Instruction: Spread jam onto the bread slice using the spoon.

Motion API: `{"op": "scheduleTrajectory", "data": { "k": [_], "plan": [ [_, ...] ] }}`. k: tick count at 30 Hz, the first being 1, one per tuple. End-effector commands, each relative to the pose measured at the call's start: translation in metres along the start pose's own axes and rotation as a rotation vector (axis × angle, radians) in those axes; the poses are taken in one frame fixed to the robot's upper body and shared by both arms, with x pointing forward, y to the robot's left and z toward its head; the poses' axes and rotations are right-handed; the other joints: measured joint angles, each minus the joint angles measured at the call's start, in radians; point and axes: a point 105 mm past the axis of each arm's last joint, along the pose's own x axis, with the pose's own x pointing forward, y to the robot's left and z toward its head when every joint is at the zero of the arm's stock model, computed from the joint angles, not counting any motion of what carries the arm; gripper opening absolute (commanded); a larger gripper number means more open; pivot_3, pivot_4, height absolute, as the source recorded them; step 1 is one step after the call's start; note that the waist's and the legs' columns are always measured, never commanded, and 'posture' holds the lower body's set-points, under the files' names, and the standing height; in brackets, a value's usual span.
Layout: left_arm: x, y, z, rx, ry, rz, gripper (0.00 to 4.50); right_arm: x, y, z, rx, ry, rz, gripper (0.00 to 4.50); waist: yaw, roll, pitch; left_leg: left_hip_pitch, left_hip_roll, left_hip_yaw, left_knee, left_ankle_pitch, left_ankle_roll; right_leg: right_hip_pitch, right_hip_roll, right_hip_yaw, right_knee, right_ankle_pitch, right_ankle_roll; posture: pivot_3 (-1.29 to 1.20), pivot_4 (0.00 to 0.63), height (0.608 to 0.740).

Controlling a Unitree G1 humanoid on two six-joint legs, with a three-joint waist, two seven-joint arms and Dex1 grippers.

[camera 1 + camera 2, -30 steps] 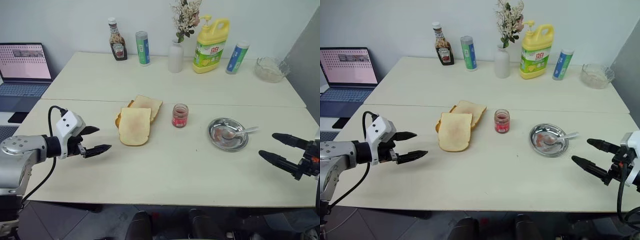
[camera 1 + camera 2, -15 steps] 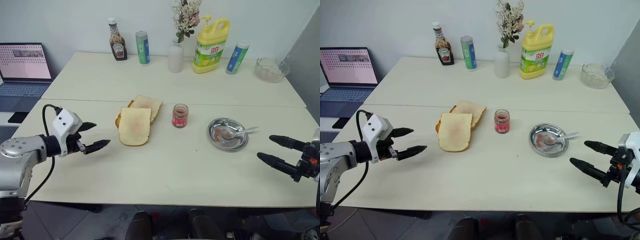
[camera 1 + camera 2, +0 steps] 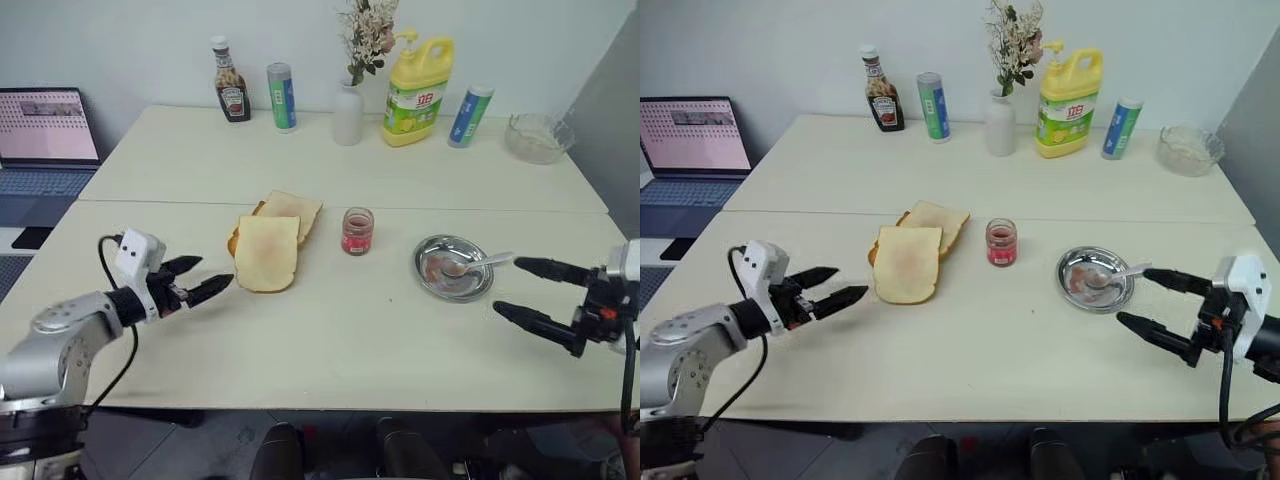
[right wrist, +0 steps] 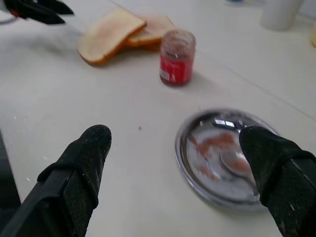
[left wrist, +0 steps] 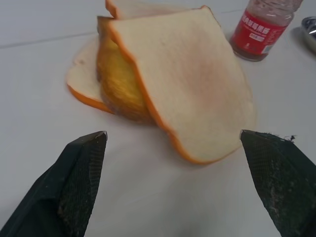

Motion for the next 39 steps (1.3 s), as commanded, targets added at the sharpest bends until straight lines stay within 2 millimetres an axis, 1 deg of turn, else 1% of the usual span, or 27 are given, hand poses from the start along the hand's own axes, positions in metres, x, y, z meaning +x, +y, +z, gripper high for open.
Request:
{"op": "scheduleTrajectory", "data": {
  "k": [1, 5, 9, 16, 19, 22, 27, 31, 32, 34, 35, 37, 39],
  "plan": [
    [-0.001, -0.001, 0.010, -0.073, -0.063, 0.034, 4.50, 0.015, 0.021, 0.018, -0.079, 0.003, 0.136, 4.49, 0.001, 0.000, 0.000, 0.000, 0.000, 0.000, 0.000, 0.000, 0.000, 0.000, 0.000, 0.000, 0.000, 0.000, 0.000, 0.00, 0.150, 0.740],
    [0.008, -0.004, 0.005, -0.142, -0.064, 0.038, 4.50, 0.029, 0.032, 0.020, -0.137, 0.037, 0.218, 4.49, 0.002, 0.000, 0.000, 0.000, 0.000, 0.000, 0.001, 0.000, 0.000, 0.000, 0.000, 0.000, 0.000, 0.000, 0.000, 0.00, 0.150, 0.740],
    [0.028, -0.013, -0.003, -0.189, -0.053, 0.011, 4.50, 0.043, 0.043, 0.020, -0.165, 0.034, 0.289, 4.49, 0.004, 0.000, 0.000, -0.001, -0.001, 0.000, 0.003, 0.000, 0.000, 0.001, 0.000, 0.000, 0.000, 0.001, 0.001, 0.00, 0.150, 0.740],
    [0.044, -0.014, -0.007, -0.226, -0.030, -0.006, 4.50, 0.052, 0.045, 0.019, -0.185, 0.027, 0.306, 4.49, 0.004, -0.001, 0.000, -0.001, -0.001, 0.000, 0.003, 0.000, 0.000, 0.001, 0.000, 0.000, 0.000, 0.001, 0.001, 0.00, 0.150, 0.740],
    [0.050, -0.017, -0.009, -0.226, -0.018, -0.018, 3.92, 0.053, 0.046, 0.018, -0.188, 0.027, 0.309, 4.50, 0.004, -0.001, 0.000, -0.001, -0.001, 0.000, 0.004, 0.000, 0.000, 0.001, 0.000, 0.000, 0.000, 0.001, 0.001, 0.00, 0.150, 0.740],
    [0.051, -0.020, -0.011, -0.226, -0.005, -0.033, 2.99, 0.053, 0.046, 0.018, -0.189, 0.025, 0.306, 4.50, 0.004, -0.001, 0.000, -0.001, -0.001, 0.000, 0.004, 0.000, 0.000, 0.001, 0.000, 0.000, 0.000, 0.002, 0.001, 0.00, 0.150, 0.740],
    [0.051, -0.017, -0.014, -0.227, 0.015, -0.028, 1.39, 0.051, 0.046, 0.018, -0.189, 0.025, 0.297, 4.50, 0.004, -0.001, 0.000, -0.001, -0.001, 0.000, 0.003, 0.000, 0.000, 0.001, 0.000, 0.000, 0.000, 0.002, 0.001, 0.00, 0.150, 0.740],
    [0.048, -0.027, -0.012, -0.223, 0.011, -0.100, 0.14, 0.049, 0.045, 0.015, -0.185, 0.031, 0.289, 4.50, 0.004, -0.001, 0.000, -0.001, -0.001, 0.000, 0.003, 0.000, 0.000, 0.001, 0.000, 0.000, 0.000, 0.002, 0.001, 0.00, 0.150, 0.740],
    [0.046, -0.030, -0.012, -0.226, 0.011, -0.126, 0.02, 0.048, 0.045, 0.014, -0.182, 0.036, 0.288, 4.50, 0.004, -0.001, 0.000, -0.001, -0.001, 0.000, 0.003, 0.000, 0.000, 0.001, 0.000, 0.000, 0.000, 0.002, 0.001, 0.00, 0.150, 0.740],
    [0.043, -0.034, -0.011, -0.230, 0.011, -0.152, 0.02, 0.046, 0.046, 0.013, -0.179, 0.041, 0.287, 4.50, 0.004, -0.001, 0.000, -0.001, -0.001, 0.000, 0.003, 0.000, 0.000, 0.001, 0.000, 0.000, 0.000, 0.002, 0.001, 0.00, 0.150, 0.740],
    [0.039, -0.040, -0.012, -0.219, 0.026, -0.194, 0.02, 0.044, 0.046, 0.011, -0.174, 0.053, 0.284, 4.50, 0.004, -0.001, 0.000, -0.001, -0.001, 0.000, 0.003, 0.000, 0.000, 0.001, 0.000, 0.000, 0.000, 0.002, 0.001, 0.00, 0.150, 0.740],
    [0.028, -0.062, -0.008, -0.194, 0.036, -0.330, 0.02, 0.038, 0.044, 0.006, -0.162, 0.072, 0.268, 4.50, 0.003, -0.001, 0.000, -0.001, -0.001, 0.000, 0.003, 0.000, 0.000, 0.000, 0.000, 0.000, 0.000, 0.001, 0.001, 0.00, 0.150, 0.740],
    [0.019, -0.081, 0.004, -0.239, 0.000, -0.455, 0.02, 0.034, 0.045, 0.003, -0.151, 0.086, 0.255, 4.50, 0.003, 0.000, 0.000, -0.001, -0.001, 0.000, 0.003, 0.000, 0.000, 0.000, -0.001, 0.001, -0.001, 0.001, 0.001, 0.00, 0.150, 0.740]
  ]
}}
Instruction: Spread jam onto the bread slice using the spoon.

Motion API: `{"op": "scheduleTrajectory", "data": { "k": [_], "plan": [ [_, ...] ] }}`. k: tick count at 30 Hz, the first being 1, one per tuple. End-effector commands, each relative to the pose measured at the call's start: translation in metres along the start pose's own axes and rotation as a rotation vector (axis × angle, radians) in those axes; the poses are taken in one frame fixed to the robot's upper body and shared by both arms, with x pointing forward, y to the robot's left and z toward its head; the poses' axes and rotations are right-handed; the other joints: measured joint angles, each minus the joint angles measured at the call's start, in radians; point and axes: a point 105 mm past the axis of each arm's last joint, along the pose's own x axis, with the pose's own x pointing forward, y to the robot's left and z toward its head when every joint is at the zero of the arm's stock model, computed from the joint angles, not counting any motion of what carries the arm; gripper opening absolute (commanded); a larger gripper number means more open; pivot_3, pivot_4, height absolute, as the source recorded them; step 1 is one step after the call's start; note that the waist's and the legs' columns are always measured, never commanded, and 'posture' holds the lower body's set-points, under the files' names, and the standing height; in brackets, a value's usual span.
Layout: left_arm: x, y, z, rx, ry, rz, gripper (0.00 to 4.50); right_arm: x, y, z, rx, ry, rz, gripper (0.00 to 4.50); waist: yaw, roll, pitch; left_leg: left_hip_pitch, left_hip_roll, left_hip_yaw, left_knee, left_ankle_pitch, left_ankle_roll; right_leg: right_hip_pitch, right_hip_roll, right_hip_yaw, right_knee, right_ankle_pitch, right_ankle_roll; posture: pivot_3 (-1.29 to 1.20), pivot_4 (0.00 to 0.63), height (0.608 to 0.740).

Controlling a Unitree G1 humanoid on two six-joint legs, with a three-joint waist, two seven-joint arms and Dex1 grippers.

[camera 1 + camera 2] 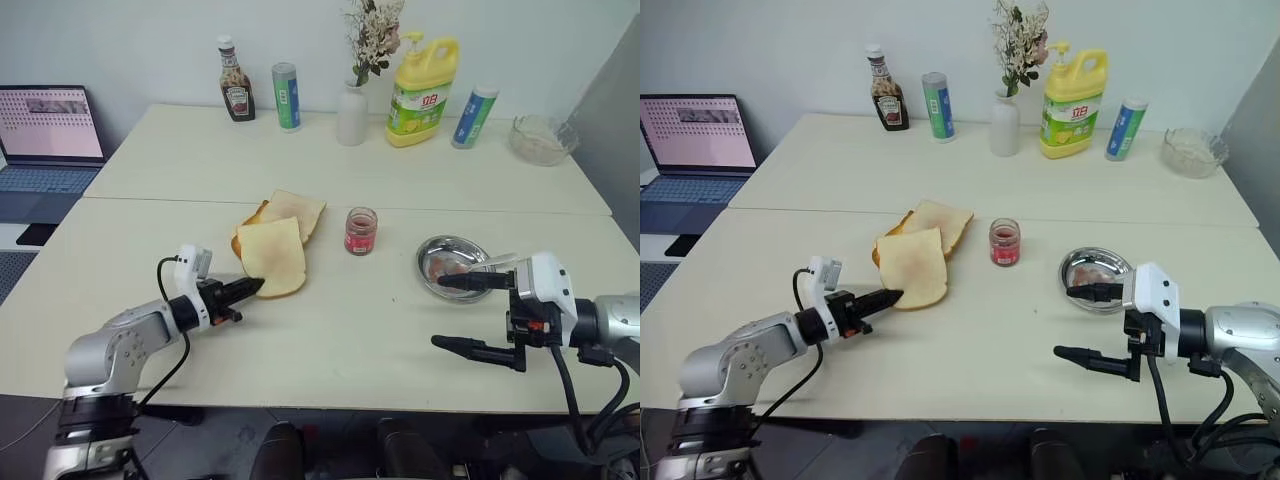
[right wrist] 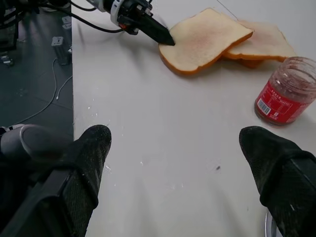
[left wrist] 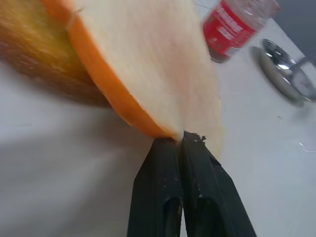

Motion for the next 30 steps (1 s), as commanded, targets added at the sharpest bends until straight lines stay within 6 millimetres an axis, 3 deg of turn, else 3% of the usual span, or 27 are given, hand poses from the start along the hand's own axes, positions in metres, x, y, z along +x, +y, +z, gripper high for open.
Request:
{"op": "scheduleTrajectory", "data": {
  "k": [1, 4, 14, 30],
  "plan": [
    [-0.001, -0.044, 0.017, 0.007, -0.032, -0.235, 0.02, -0.007, 0.003, 0.008, -0.059, 0.003, -0.016, 4.50, 0.001, 0.000, 0.000, 0.000, 0.000, 0.000, 0.000, 0.000, 0.000, 0.000, 0.000, 0.000, 0.000, 0.000, 0.000, 0.00, 0.150, 0.740],
    [0.007, -0.062, 0.002, 0.026, 0.070, -0.313, 0.02, -0.007, 0.012, 0.005, -0.036, 0.006, 0.004, 4.50, 0.003, 0.000, 0.000, 0.000, 0.000, -0.001, 0.001, 0.000, 0.000, 0.001, 0.000, -0.001, 0.000, 0.000, 0.001, 0.00, 0.150, 0.740],
    [0.056, -0.069, -0.038, 0.040, 0.188, -0.341, 0.02, -0.002, 0.024, -0.002, -0.013, 0.026, 0.014, 4.50, 0.001, 0.002, -0.001, 0.000, 0.000, 0.000, 0.002, 0.000, 0.000, 0.001, 0.001, 0.000, 0.000, 0.000, 0.001, 0.00, 0.150, 0.740],
    [0.046, -0.073, -0.055, 0.058, 0.301, -0.369, 0.02, -0.011, 0.030, -0.011, 0.017, 0.061, 0.039, 4.50, 0.000, 0.001, -0.001, 0.000, 0.000, 0.000, 0.001, 0.000, 0.000, 0.001, 0.001, 0.000, 0.000, -0.001, 0.001, 0.00, 0.150, 0.740]
  ]
}}
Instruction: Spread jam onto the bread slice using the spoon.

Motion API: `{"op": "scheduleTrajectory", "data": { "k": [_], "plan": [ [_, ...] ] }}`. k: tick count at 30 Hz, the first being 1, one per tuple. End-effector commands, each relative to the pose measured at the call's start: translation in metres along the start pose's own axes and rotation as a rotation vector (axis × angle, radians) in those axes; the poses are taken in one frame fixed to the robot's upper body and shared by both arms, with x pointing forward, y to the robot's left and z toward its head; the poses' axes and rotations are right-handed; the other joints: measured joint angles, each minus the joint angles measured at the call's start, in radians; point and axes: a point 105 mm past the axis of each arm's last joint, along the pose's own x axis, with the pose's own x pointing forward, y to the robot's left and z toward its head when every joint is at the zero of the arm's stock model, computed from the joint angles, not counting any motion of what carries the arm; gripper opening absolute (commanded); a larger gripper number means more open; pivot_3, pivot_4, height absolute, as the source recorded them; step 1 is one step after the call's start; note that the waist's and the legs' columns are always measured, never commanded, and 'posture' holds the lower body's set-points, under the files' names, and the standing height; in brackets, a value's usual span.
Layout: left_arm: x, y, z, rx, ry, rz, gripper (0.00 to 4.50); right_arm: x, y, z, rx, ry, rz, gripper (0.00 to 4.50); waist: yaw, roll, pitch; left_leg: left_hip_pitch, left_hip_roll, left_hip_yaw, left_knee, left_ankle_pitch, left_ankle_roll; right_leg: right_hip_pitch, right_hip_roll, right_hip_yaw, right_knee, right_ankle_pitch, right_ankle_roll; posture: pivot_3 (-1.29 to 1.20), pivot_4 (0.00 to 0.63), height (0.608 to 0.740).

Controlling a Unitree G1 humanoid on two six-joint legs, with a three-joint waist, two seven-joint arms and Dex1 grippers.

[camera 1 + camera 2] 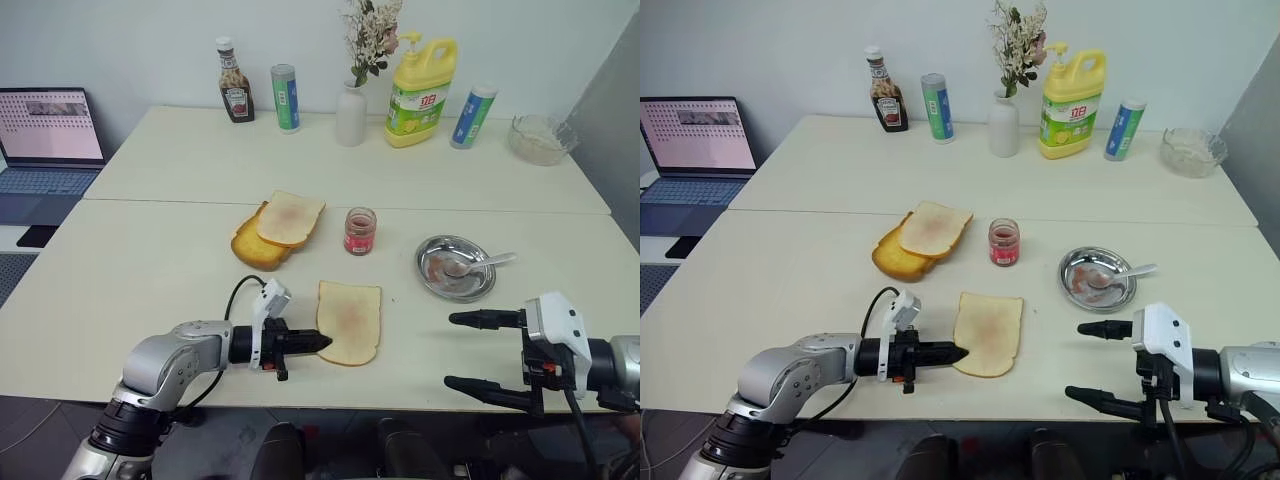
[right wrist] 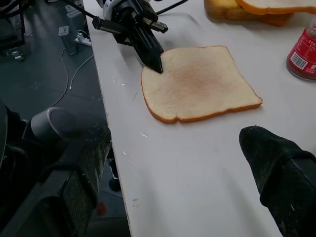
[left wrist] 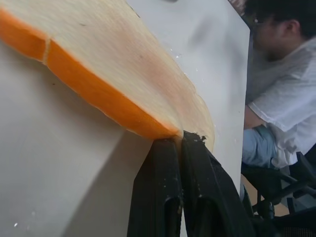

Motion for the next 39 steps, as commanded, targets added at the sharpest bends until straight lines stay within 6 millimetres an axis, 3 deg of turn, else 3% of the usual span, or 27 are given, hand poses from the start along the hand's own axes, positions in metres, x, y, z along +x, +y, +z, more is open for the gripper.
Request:
{"op": "scheduleTrajectory", "data": {
  "k": [1, 7, 10, 14, 20, 26, 31, 33, 39],
  "plan": [
    [-0.002, -0.004, -0.003, 0.022, 0.024, -0.006, 0.02, -0.003, 0.000, 0.004, -0.050, -0.003, -0.004, 4.50, 0.000, 0.000, 0.000, 0.000, 0.000, 0.000, 0.000, 0.000, 0.000, 0.000, 0.000, 0.000, 0.000, 0.000, 0.000, 0.00, 0.150, 0.740],
    [0.002, 0.003, -0.004, 0.045, 0.029, 0.046, 0.02, -0.002, 0.001, 0.001, -0.053, -0.003, 0.004, 4.50, 0.000, 0.000, 0.000, 0.000, 0.000, 0.000, 0.000, 0.000, 0.000, 0.000, 0.000, 0.000, 0.000, 0.000, 0.000, 0.00, 0.150, 0.740],
    [0.001, 0.006, -0.002, 0.057, 0.024, 0.073, 0.70, -0.002, 0.001, 0.000, -0.056, -0.002, 0.005, 4.50, 0.000, 0.000, 0.000, 0.000, 0.000, 0.000, 0.000, 0.000, 0.000, 0.000, 0.000, 0.000, 0.000, 0.000, 0.000, 0.00, 0.150, 0.740],
    [-0.005, 0.002, 0.000, 0.064, 0.029, 0.080, 1.93, -0.002, 0.000, 0.000, -0.063, 0.000, 0.007, 4.50, 0.000, 0.000, 0.000, 0.000, 0.000, 0.000, 0.000, 0.000, 0.000, 0.000, 0.000, 0.000, 0.000, 0.000, 0.000, 0.00, 0.150, 0.740],
    [-0.033, -0.007, -0.006, 0.090, 0.045, 0.154, 3.79, -0.002, -0.001, 0.001, -0.072, 0.001, 0.004, 4.50, -0.003, 0.000, 0.000, 0.001, 0.001, 0.000, -0.001, 0.000, 0.000, 0.000, 0.000, 0.000, 0.000, -0.001, -0.001, 0.00, 0.150, 0.740],
    [-0.081, -0.002, -0.007, 0.280, 0.169, 0.281, 3.79, -0.008, -0.016, 0.000, -0.063, -0.006, -0.069, 4.50, -0.002, 0.000, 0.001, 0.001, 0.001, 0.000, -0.001, 0.000, 0.000, -0.001, 0.000, 0.000, 0.000, -0.003, -0.006, 0.00, 0.150, 0.740],
    [-0.078, -0.015, 0.043, 0.538, 0.063, 0.231, 4.42, -0.024, -0.043, 0.010, 0.021, -0.129, -0.248, 4.50, 0.017, 0.001, 0.002, -0.001, 0.000, 0.001, 0.000, 0.000, 0.000, -0.001, -0.003, 0.000, -0.001, -0.005, -0.009, 0.00, 0.150, 0.740],
    [-0.071, -0.022, 0.056, 0.607, 0.039, 0.200, 4.42, -0.031, -0.058, 0.012, 0.064, -0.199, -0.358, 4.50, 0.020, 0.000, 0.002, -0.001, -0.001, 0.002, 0.000, 0.000, 0.000, -0.001, -0.003, 0.001, -0.002, -0.004, -0.007, 0.00, 0.150, 0.740],
    [-0.030, -0.059, 0.120, 0.877, -0.112, 0.058, 4.42, -0.053, -0.095, 0.013, 0.320, -0.543, -0.806, 4.50, 0.025, 0.000, 0.003, -0.003, 0.000, -0.001, 0.000, 0.000, 0.000, -0.001, 0.000, -0.001, -0.001, 0.000, -0.001, 0.00, 0.150, 0.740]
  ]
}}
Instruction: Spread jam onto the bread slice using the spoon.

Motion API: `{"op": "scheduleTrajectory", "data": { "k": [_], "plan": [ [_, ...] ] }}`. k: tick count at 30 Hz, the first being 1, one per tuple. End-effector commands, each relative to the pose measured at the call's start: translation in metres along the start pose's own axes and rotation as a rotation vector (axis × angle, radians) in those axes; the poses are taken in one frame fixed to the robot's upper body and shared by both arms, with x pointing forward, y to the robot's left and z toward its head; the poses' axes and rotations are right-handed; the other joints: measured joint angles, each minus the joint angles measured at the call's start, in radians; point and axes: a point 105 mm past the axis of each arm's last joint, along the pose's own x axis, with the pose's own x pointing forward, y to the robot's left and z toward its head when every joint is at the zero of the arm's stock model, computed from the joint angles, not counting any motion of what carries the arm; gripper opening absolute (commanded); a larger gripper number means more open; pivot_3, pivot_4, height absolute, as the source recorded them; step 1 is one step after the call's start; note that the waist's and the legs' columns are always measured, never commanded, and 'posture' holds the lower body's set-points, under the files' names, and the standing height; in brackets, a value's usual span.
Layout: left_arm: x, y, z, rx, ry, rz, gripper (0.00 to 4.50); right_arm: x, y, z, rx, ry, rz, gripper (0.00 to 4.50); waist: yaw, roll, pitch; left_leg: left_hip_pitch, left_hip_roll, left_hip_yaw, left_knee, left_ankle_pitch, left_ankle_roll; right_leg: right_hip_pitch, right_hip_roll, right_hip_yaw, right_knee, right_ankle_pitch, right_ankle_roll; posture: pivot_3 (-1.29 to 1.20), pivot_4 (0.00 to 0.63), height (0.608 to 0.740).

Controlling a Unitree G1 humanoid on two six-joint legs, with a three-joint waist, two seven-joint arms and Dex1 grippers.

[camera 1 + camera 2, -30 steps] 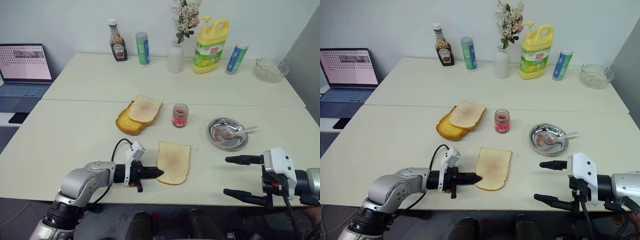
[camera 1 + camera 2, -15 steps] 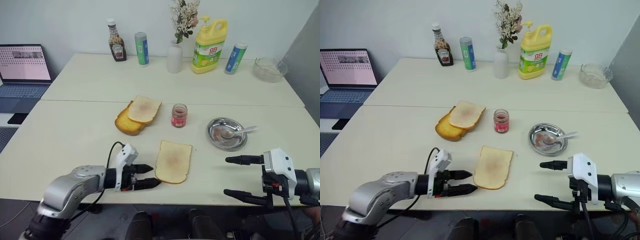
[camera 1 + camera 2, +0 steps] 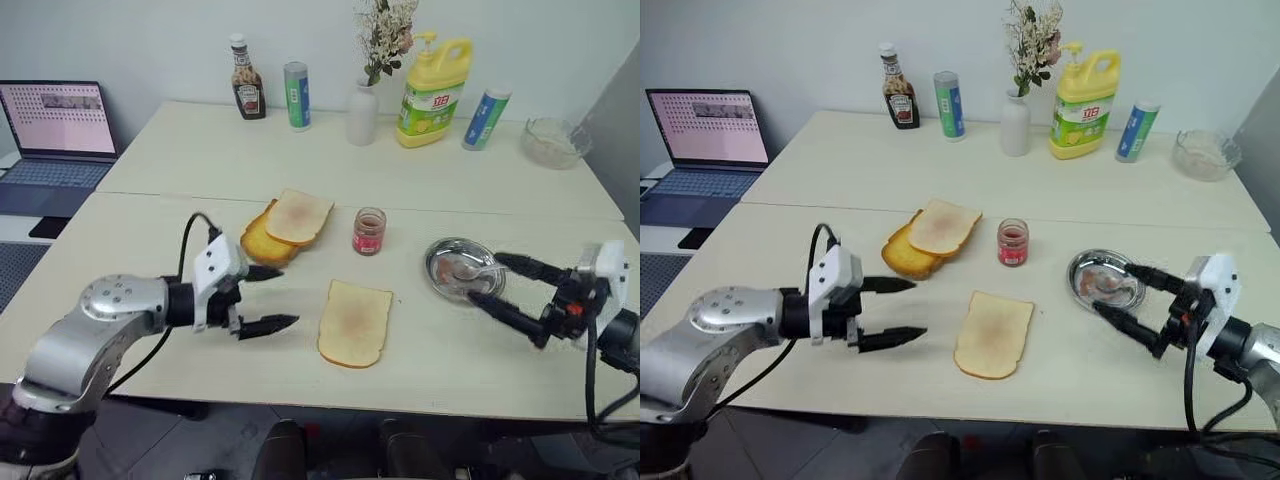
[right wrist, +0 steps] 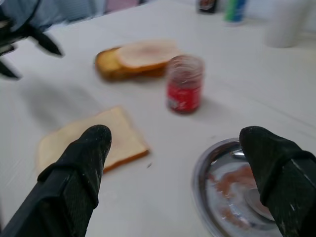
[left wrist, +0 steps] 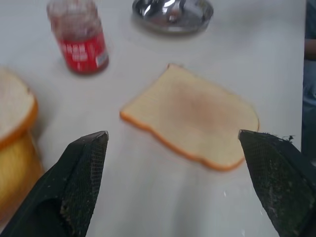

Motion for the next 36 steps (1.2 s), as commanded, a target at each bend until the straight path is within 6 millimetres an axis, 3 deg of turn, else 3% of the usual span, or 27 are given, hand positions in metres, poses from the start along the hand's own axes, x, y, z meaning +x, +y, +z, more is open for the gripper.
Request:
{"op": "scheduleTrajectory", "data": {
  "k": [1, 5, 10, 16, 26, 36],
  "plan": [
    [0.018, -0.003, 0.034, 0.152, -0.076, -0.057, 4.42, -0.006, -0.025, 0.010, 0.071, -0.115, -0.263, 4.50, -0.004, 0.001, 0.000, 0.000, 0.000, 0.001, -0.001, 0.000, 0.000, 0.000, 0.000, 0.001, 0.000, 0.000, 0.000, 0.00, 0.150, 0.740],
    [0.032, 0.003, 0.044, 0.198, -0.084, -0.065, 4.42, -0.017, -0.062, -0.002, 0.267, -0.223, -0.548, 4.50, -0.019, 0.002, 0.000, 0.001, 0.000, 0.002, -0.002, 0.000, 0.000, 0.000, 0.000, 0.002, 0.000, 0.000, 0.000, 0.00, 0.150, 0.740],
    [0.043, -0.014, 0.039, 0.207, -0.060, -0.169, 4.42, -0.025, -0.084, -0.032, 0.480, -0.276, -0.678, 4.50, -0.032, 0.005, 0.002, 0.001, 0.001, 0.001, -0.003, 0.000, 0.000, -0.001, 0.002, 0.002, 0.001, 0.000, 0.000, 0.00, 0.150, 0.740],
    [0.055, -0.022, 0.040, 0.236, -0.067, -0.232, 4.42, -0.008, -0.089, -0.059, 0.605, -0.199, -0.613, 4.50, -0.032, 0.008, 0.003, 0.002, 0.001, 0.002, -0.003, 0.000, 0.000, -0.001, 0.002, 0.003, 0.001, 0.000, 0.000, 0.00, 0.150, 0.740],
    [0.067, -0.030, 0.040, 0.253, -0.080, -0.277, 4.42, 0.017, -0.107, -0.070, 0.805, -0.222, -0.531, 4.50, -0.033, 0.011, 0.004, 0.002, 0.001, 0.002, -0.003, 0.000, 0.000, -0.001, 0.002, 0.003, 0.001, 0.000, 0.000, 0.00, 0.150, 0.740],
    [0.068, -0.032, 0.038, 0.258, -0.082, -0.277, 4.42, 0.026, -0.113, -0.068, 0.822, -0.230, -0.483, 4.50, -0.033, 0.011, 0.005, 0.002, 0.001, 0.002, -0.003, 0.000, 0.000, -0.001, 0.002, 0.003, 0.001, 0.000, 0.000, 0.00, 0.150, 0.740]
  ]
}}
